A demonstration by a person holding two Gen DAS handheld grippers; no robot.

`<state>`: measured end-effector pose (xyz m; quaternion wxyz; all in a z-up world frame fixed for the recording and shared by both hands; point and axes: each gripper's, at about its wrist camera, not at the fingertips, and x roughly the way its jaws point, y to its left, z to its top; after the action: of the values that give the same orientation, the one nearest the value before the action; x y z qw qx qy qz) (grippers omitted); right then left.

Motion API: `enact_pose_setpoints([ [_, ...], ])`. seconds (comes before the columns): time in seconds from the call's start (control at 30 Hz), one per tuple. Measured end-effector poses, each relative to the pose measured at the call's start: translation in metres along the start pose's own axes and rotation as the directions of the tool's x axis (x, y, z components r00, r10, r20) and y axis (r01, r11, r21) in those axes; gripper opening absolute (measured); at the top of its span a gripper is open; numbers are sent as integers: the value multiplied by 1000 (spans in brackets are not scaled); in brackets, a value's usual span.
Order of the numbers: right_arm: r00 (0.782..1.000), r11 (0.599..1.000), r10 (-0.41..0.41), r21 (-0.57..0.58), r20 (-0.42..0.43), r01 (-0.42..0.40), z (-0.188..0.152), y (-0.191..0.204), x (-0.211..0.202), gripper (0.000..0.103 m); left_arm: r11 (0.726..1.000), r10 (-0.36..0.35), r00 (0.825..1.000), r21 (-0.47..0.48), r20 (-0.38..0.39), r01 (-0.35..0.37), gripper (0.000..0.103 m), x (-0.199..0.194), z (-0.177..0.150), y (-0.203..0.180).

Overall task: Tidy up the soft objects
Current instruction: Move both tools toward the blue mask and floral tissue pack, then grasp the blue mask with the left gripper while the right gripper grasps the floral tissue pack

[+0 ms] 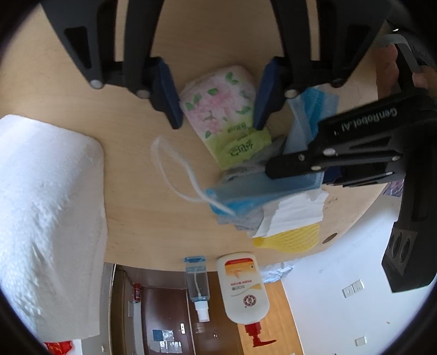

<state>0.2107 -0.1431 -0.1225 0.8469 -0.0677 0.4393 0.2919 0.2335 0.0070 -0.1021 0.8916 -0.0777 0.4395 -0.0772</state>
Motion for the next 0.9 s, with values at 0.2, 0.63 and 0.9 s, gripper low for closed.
enact_pose_setpoints([
  [0.2,1000,1000,2,-16,7,-2,-1,3,-2,32,1000,7,1000,-5,-6,-7,17,1,-1,3],
  [0.63,999,1000,-13,18,36,12,-5,1,-15,6,1000,-4,999,16,46,3,13,-18,-3,-5],
  [0.9,994,999,-41,36,105,37,-5,1,-41,6,1000,-24,996,18,91,23,7,-36,-2,-6],
])
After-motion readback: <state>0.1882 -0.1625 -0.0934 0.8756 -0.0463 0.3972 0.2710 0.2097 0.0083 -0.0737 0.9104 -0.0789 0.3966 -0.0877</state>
